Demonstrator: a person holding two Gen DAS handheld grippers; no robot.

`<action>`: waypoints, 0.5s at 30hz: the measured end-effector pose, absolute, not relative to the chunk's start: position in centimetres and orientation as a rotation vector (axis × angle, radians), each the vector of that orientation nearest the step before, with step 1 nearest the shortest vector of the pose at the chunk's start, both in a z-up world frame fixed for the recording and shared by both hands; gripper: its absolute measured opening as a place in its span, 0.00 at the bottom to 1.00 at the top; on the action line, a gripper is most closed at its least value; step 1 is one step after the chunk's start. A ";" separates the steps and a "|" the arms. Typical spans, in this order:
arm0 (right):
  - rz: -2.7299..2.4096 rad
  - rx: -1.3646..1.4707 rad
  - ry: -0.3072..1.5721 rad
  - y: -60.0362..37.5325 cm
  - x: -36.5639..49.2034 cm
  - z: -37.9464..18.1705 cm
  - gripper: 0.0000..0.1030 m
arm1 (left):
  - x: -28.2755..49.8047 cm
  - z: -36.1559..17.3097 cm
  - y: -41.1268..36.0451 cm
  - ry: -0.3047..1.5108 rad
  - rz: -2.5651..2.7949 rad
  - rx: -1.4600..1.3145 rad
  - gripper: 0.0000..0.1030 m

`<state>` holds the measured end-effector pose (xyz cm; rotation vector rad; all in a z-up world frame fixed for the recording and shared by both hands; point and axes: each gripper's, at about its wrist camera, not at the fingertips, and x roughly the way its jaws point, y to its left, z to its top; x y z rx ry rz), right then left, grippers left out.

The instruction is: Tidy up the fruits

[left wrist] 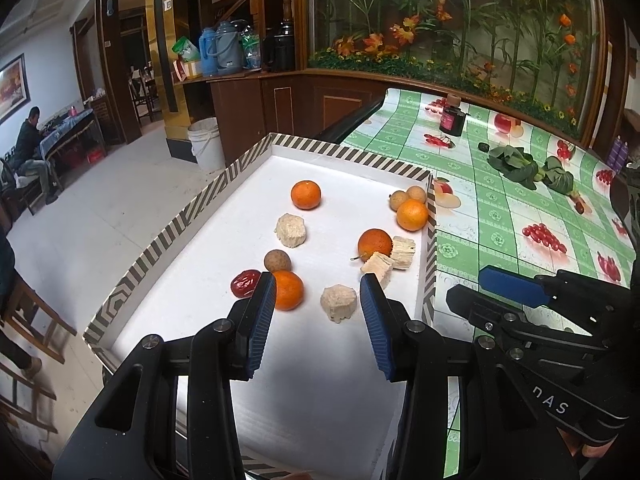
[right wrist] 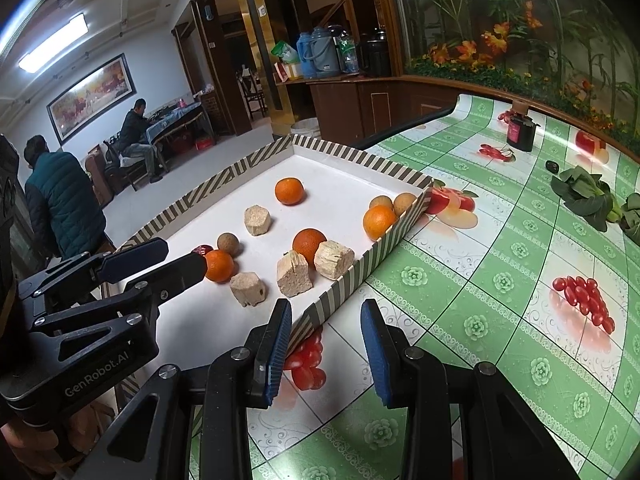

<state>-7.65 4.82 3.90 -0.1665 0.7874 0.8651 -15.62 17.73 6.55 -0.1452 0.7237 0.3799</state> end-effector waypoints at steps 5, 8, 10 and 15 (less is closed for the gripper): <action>0.866 -0.165 0.788 4.8 -7.6 3.9 0.33 | -15.6 6.6 17.7 0.723 0.381 -0.145 0.42; 0.866 -0.165 0.788 4.8 -7.6 3.9 0.33 | -15.6 6.6 17.7 0.723 0.381 -0.148 0.42; 0.867 -0.166 0.793 4.9 -7.5 3.7 0.34 | -15.6 6.5 17.8 0.723 0.380 -0.147 0.42; 0.867 -0.162 0.800 4.8 -7.4 3.5 0.33 | -15.5 6.8 17.5 0.707 0.397 -0.134 0.42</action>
